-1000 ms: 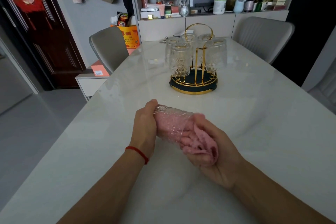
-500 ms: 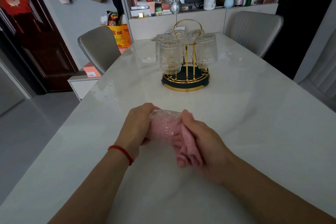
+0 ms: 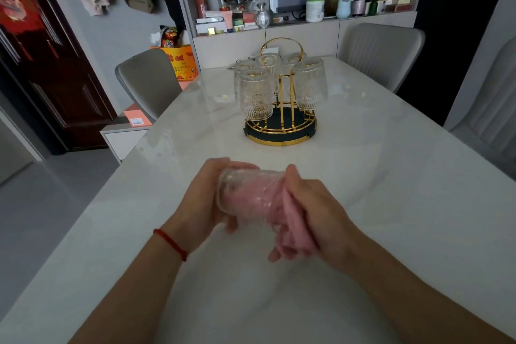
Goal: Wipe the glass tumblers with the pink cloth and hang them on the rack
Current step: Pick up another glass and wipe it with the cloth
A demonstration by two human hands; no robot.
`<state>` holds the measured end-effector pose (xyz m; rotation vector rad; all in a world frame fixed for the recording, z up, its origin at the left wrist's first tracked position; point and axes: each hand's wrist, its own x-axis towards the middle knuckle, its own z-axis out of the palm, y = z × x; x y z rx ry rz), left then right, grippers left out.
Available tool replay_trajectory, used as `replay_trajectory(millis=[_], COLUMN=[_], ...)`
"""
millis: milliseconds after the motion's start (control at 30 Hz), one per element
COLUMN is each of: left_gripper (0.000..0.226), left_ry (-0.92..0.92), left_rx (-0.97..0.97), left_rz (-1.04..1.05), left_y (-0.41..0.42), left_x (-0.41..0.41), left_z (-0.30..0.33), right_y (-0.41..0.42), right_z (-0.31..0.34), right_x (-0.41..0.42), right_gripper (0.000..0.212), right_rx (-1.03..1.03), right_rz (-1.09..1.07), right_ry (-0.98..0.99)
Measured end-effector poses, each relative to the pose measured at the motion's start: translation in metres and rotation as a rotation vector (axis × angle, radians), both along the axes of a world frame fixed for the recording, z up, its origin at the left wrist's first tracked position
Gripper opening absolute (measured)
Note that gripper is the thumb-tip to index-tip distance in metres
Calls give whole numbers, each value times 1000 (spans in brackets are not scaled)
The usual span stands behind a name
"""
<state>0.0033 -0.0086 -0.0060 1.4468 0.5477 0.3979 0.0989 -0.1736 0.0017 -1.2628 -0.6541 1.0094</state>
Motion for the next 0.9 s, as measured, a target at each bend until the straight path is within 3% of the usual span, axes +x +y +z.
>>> replay_trajectory(millis=[133, 200, 300, 433, 667, 767, 867, 900], left_gripper=[41, 37, 40, 48, 46, 50, 57, 60], left_ry=[89, 42, -32, -167, -470, -345, -18, 108], left_rx=[59, 103, 118, 200, 573, 510, 64, -5], left_rz=[249, 341, 402, 400, 319, 200, -72, -82], left_y=[-13, -17, -22, -25, -17, -9, -1, -2], left_x=[7, 11, 11, 7, 9, 5, -5, -6], left_z=[0, 2, 4, 6, -10, -3, 13, 15], right_y=[-1, -1, 3, 6, 2, 0, -4, -4], right_z=[-7, -8, -8, -5, -9, 0, 10, 8], right_x=[-7, -11, -15, -15, -9, -2, -1, -1], right_gripper=[72, 62, 44, 68, 62, 62, 60, 59], right_rx=[-67, -43, -5, -11, 245, 222, 92, 41], right_rz=[44, 20, -7, 55, 115, 131, 55, 35], right_ry=[-354, -338, -93, 256, 738, 601, 250, 102])
